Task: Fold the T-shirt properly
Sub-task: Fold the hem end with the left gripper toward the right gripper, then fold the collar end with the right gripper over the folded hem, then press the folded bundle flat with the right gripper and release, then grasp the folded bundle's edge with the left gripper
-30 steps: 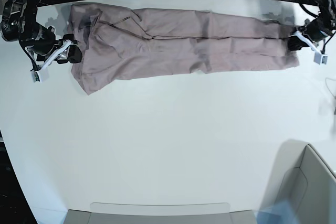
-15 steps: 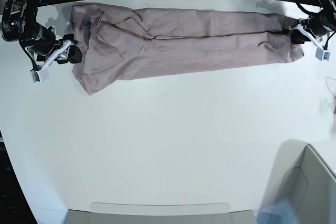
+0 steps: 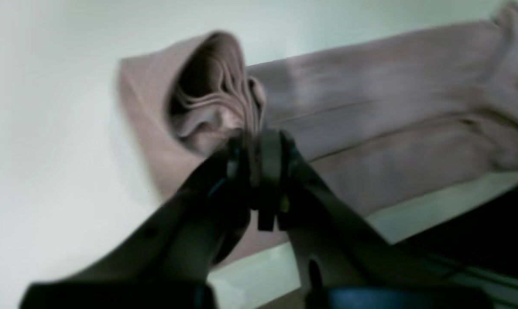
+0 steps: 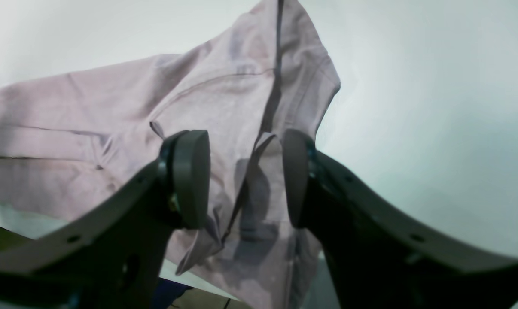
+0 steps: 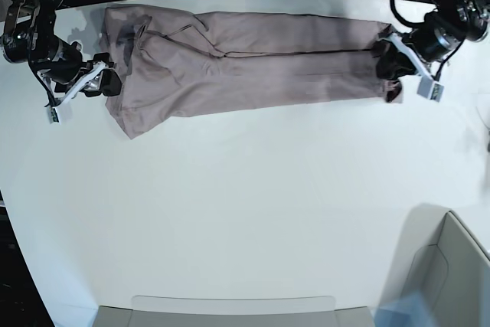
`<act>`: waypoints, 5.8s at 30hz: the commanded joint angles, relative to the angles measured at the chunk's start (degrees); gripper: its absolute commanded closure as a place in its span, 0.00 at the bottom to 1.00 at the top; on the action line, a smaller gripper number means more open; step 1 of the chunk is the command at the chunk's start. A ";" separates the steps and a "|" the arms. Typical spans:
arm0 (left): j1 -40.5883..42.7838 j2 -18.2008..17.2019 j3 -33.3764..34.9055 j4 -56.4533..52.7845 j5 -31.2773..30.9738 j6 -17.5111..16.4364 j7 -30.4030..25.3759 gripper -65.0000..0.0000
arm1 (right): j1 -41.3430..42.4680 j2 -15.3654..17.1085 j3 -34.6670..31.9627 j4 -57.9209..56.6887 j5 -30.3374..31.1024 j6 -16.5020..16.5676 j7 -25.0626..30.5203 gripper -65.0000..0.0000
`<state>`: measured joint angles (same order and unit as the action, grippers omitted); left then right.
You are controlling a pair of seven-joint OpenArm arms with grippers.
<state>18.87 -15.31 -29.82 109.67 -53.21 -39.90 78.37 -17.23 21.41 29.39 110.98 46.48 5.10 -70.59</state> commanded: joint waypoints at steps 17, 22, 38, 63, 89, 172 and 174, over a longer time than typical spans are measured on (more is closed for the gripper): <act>-2.21 12.89 31.45 2.55 12.46 -0.10 -10.19 1.00 | 0.22 0.79 0.28 0.80 0.86 -0.49 -0.05 0.57; -2.21 12.72 34.97 0.18 16.33 3.72 -11.86 1.00 | 0.14 0.79 0.64 0.80 0.77 -0.49 -0.05 0.57; -2.21 12.81 29.87 3.70 8.42 3.37 -12.48 0.96 | 0.05 0.79 0.72 0.80 0.86 -0.49 -0.05 0.56; -1.69 7.88 36.37 -0.26 20.29 3.90 -8.52 1.00 | 1.54 -1.58 17.16 -26.89 13.96 15.34 -4.62 0.57; -1.69 7.79 36.37 -0.26 20.11 3.90 -8.43 1.00 | 9.10 -7.39 -5.87 -23.81 -1.34 15.25 -1.11 0.91; -12.94 2.96 58.44 2.38 36.99 3.20 -16.96 1.00 | 31.08 4.22 -25.74 -20.56 -25.86 -4.62 2.24 1.00; -14.08 3.75 63.63 0.71 42.44 3.20 -16.79 1.00 | 31.08 3.87 -26.53 -21.88 -25.86 -4.62 2.24 1.00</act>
<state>5.34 -11.62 34.17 109.60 -9.65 -36.77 62.70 12.47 24.73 2.74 88.38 20.64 0.56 -68.99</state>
